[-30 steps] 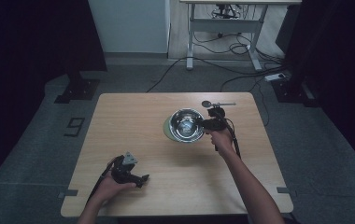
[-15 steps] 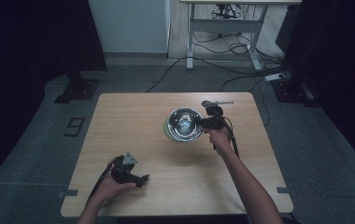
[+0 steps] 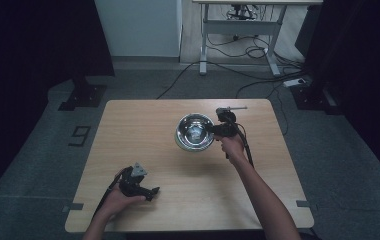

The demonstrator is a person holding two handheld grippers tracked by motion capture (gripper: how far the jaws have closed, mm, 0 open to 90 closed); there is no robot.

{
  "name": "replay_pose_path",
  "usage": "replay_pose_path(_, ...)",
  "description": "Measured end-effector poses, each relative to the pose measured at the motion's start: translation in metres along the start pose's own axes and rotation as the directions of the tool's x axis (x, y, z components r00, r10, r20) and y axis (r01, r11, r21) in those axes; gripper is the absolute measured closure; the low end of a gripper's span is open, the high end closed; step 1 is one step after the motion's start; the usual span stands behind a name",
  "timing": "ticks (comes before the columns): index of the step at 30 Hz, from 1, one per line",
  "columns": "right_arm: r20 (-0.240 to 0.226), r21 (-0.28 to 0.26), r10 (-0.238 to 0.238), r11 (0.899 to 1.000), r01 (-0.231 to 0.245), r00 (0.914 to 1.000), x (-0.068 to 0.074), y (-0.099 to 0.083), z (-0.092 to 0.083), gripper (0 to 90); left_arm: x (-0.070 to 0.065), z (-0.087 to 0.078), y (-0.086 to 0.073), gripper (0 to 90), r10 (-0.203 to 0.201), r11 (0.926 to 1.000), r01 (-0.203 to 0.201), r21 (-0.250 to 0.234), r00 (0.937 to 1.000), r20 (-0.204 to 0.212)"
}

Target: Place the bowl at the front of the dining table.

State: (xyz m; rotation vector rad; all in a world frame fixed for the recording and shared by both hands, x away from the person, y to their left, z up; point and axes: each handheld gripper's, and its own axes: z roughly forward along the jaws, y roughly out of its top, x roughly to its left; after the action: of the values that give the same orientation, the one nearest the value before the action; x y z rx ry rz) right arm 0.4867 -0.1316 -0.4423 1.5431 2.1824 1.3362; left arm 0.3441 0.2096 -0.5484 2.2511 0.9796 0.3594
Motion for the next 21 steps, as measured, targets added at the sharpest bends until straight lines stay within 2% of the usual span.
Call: replay_pose_path(21,-0.002,-0.009,0.000,1.000,0.000,1.0000,0.0069,0.0081,0.0063,87.0,0.0000,-0.0001,0.0000,0.0,0.001,1.0000,-0.001,0.001,1.0000,0.000)
